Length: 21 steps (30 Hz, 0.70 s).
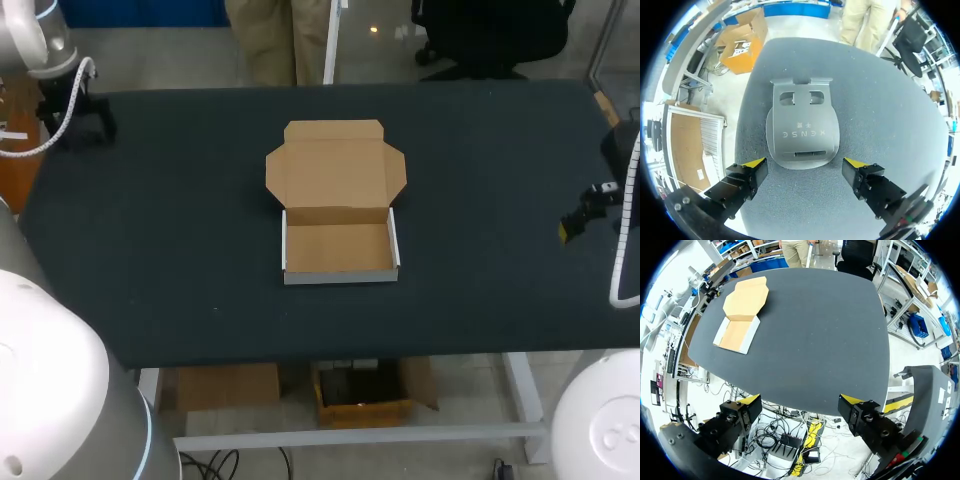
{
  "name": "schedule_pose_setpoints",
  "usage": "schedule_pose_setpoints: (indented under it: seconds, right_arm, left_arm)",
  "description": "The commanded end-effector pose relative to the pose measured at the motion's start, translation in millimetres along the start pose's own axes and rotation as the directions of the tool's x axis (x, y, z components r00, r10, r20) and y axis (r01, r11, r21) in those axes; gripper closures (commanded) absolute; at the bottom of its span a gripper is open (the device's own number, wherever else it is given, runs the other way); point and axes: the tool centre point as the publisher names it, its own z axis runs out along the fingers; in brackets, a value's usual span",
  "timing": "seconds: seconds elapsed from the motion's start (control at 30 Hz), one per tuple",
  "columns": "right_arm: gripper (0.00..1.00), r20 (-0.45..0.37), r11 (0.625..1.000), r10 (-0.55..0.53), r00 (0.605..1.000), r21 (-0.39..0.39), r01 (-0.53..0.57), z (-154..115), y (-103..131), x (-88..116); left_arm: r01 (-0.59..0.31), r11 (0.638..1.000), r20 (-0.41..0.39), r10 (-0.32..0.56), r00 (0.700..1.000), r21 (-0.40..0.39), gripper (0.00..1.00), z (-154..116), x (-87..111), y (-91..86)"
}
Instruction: Assemble the packaging by folding the flat box into shape, placing the metal phone stand inside, and closing the box properly
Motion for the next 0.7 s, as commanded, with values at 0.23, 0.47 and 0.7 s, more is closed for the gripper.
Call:
schedule_pose_setpoints:
  seconds: [0.23,0.47,0.7]
  right_arm:
    - [0.00,-0.001,1.000,0.000,1.000,0.004,0.000,-2.3,0.0,-0.2]
    - [0.00,-0.001,1.000,0.000,1.000,0.004,0.000,-2.3,0.0,-0.2]
    - [0.00,-0.001,1.000,0.000,1.000,0.004,0.000,-2.3,0.0,-0.2]
  left_arm:
    - [0.000,0.991,0.005,0.001,1.000,-0.133,0.00,4.4,-1.7,-15.3]
    - [-0.007,0.991,0.006,0.008,1.000,-0.135,0.00,4.5,-0.1,-19.2]
    - [-0.011,0.991,0.004,0.012,1.000,-0.137,0.00,4.2,0.9,-22.0]
